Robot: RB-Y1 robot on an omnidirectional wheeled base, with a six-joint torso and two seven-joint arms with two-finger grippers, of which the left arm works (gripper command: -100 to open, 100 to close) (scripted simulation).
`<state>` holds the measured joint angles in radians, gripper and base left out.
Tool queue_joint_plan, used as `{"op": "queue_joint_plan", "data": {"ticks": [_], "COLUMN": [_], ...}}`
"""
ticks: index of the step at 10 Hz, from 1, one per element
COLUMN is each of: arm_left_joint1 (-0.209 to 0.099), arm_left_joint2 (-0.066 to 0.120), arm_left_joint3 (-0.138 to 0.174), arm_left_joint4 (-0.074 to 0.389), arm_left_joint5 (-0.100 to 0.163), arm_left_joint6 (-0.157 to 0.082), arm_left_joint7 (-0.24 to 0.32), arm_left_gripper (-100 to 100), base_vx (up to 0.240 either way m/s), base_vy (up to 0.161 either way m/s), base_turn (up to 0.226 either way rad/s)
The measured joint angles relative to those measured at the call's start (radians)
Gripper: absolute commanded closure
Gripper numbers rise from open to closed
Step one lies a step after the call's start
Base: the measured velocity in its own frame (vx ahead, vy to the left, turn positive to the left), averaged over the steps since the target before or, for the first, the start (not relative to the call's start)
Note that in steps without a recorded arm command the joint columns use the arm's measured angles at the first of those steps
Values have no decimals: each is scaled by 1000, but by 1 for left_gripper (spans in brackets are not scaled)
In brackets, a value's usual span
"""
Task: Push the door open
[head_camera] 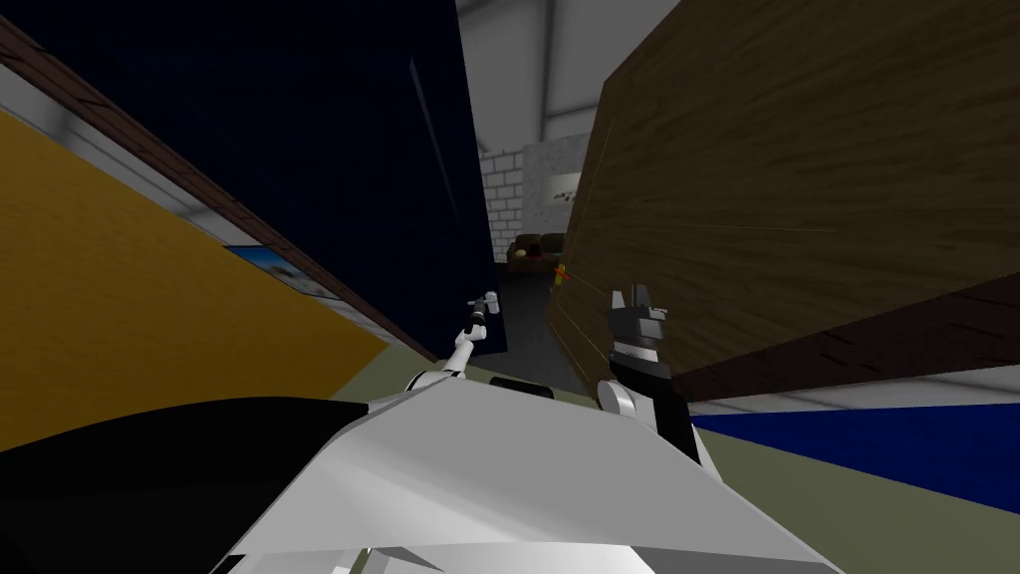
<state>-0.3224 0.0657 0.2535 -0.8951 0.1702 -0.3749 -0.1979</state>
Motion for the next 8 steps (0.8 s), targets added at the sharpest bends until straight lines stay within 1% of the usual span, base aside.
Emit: {"op": "queue_joint_plan", "data": {"ticks": [1,2,3,4,5,6,8], "arm_left_joint1": [10,-16,-9,-14,-7,-8,-9], "arm_left_joint2": [-4,9,5,2,1,9,18], "arm_left_joint3": [10,23,38,54,68,79,100], "arm_left_joint4": [-15,34,18,18,2,8,14], "arm_left_joint5": [2,7,10,13,17,21,29], "arm_left_joint6": [7,-8,-3,0,6,6,4], "arm_left_joint7": [-8,-7,-13,-22,-28,-28,-25], "arm_left_gripper": [100,100,100,100,100,100,100], "base_vx": [152,178,167,184,212,198,177], "base_vy": [-75,-76,-91,-113,-124,-92,-80], "base_turn": [42,75,97,83,86,94,58]}}
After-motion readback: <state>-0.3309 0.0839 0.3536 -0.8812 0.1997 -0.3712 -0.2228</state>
